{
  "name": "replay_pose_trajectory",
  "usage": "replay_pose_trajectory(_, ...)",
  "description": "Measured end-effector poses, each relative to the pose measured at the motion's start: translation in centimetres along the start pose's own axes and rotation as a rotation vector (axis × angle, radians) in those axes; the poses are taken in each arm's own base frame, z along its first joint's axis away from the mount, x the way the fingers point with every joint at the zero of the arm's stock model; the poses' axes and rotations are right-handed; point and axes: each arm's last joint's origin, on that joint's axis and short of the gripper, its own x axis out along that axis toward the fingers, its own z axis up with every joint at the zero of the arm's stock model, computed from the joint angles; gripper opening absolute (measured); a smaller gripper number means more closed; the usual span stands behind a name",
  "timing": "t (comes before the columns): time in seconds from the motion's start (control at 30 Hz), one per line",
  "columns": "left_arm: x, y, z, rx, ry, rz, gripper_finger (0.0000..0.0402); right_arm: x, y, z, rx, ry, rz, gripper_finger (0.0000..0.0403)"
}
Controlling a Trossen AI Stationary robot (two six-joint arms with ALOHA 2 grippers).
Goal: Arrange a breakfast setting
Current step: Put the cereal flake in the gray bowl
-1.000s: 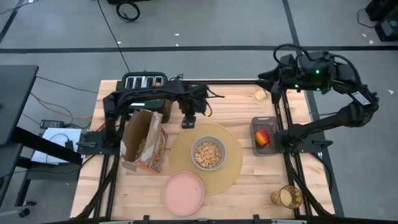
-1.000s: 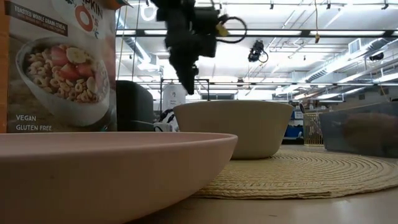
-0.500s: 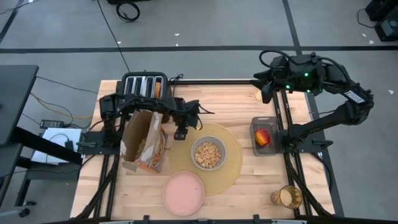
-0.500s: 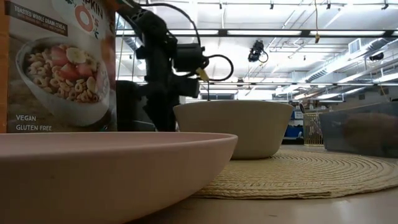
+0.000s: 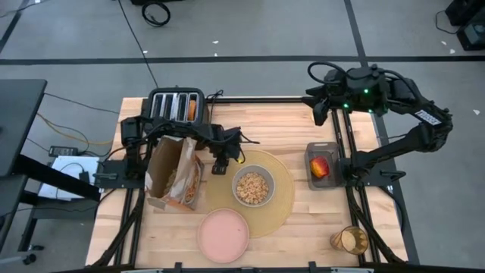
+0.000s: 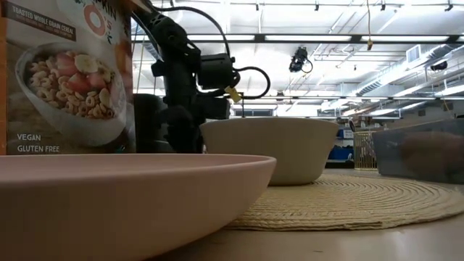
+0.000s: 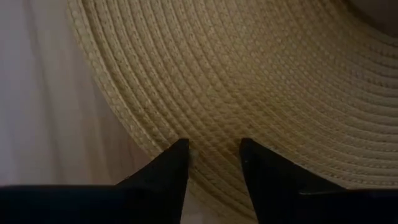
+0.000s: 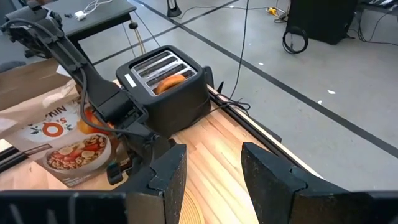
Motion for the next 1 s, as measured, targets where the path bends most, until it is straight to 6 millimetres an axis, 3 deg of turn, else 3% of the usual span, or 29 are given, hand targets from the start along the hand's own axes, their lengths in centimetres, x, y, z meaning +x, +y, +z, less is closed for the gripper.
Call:
replay_pose_trajectory(0.4,-0.2,0.3,-0.2,-0.028,0.016,0.025,0.0094,0.4,0.1,0.3,0.009,-0.017,-0.001,0.0161)
replay_pose_trajectory(0.67,-0.8,0.8,-0.7,-0.048,0.083,0.053,0.0092,1.2,0.4,0.2,0.003,0.006,0.008,0.0161)
replay_pose_trajectory(1.0,-1.3,2.7,-1.6,-0.124,0.106,0.053,0.0092,2.0,0.8,0.2,-0.002,0.026,0.019,0.0161)
